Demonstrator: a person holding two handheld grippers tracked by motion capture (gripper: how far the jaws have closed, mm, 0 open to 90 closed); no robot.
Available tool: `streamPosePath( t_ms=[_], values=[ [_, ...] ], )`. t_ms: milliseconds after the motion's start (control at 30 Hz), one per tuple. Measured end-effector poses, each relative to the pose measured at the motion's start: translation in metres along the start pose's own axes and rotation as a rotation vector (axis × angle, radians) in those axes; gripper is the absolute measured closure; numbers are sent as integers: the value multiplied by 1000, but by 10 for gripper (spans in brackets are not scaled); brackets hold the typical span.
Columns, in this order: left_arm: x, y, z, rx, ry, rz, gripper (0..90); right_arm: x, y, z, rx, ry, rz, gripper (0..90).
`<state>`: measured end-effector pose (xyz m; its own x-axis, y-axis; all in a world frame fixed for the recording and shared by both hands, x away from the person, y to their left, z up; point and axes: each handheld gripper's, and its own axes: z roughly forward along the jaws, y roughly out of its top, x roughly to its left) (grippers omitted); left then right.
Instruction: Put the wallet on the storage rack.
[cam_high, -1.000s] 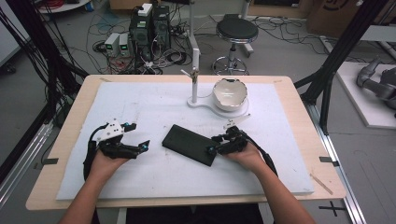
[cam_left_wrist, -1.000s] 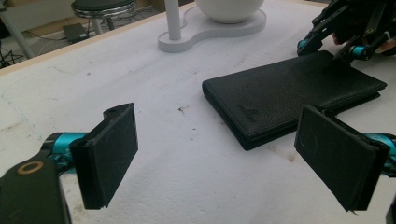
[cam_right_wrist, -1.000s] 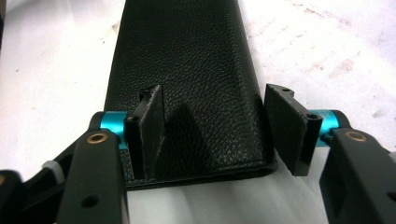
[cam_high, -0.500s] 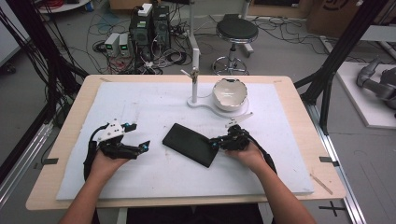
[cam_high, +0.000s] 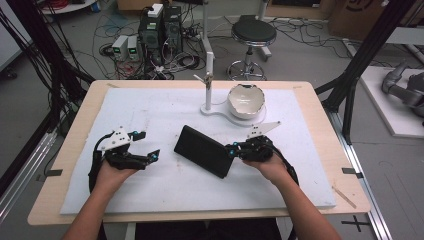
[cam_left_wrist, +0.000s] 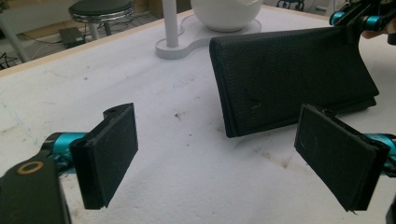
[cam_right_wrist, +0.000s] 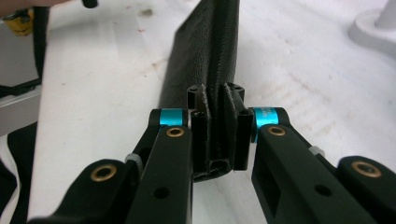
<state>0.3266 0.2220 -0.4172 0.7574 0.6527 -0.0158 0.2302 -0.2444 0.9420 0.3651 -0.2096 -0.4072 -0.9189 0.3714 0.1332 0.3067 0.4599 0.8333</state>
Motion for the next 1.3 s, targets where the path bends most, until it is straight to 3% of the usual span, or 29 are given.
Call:
streamPosePath(
  t_ms=[167, 333, 500, 633, 767, 833, 1000, 1033, 1067, 1100, 1133, 1233, 1300],
  values=[
    [-2, 2, 1, -12, -20, -1, 133, 9, 10, -12, -41, 12, -81, 838],
    [-4, 4, 2, -27, -59, -3, 133, 13, 13, -20, -59, 28, -108, 838],
    [-11, 8, 7, -50, -133, 3, 133, 20, 17, -24, -72, 62, -157, 838],
    [-17, 14, 9, -101, -245, -8, 133, 28, 20, -25, -70, 104, -201, 838],
    [-23, 17, 15, -83, -289, 3, 133, 35, 24, -25, -78, 134, -246, 837],
    [-28, 18, 21, -66, -327, 10, 133, 38, 26, -24, -87, 149, -259, 837],
    [-34, 19, 28, -50, -374, 26, 137, 42, 29, -22, -99, 177, -282, 837],
    [-37, 19, 28, -41, -405, 54, 283, 42, 29, -20, -95, 181, -275, 836],
    [-37, 19, 28, -41, -405, 54, 416, 42, 29, -20, -95, 181, -275, 836],
    [-39, 19, 28, -36, -411, 74, 416, 42, 29, -19, -95, 183, -269, 836],
    [-39, 20, 26, -30, -425, 92, 560, 39, 28, -18, -89, 186, -243, 834],
    [-43, 29, 19, -33, -454, 106, 714, 35, 24, -18, -107, 184, -205, 825],
    [-45, 32, 18, -28, -457, 116, 738, 30, 21, -19, -136, 176, -186, 792]
  ],
)
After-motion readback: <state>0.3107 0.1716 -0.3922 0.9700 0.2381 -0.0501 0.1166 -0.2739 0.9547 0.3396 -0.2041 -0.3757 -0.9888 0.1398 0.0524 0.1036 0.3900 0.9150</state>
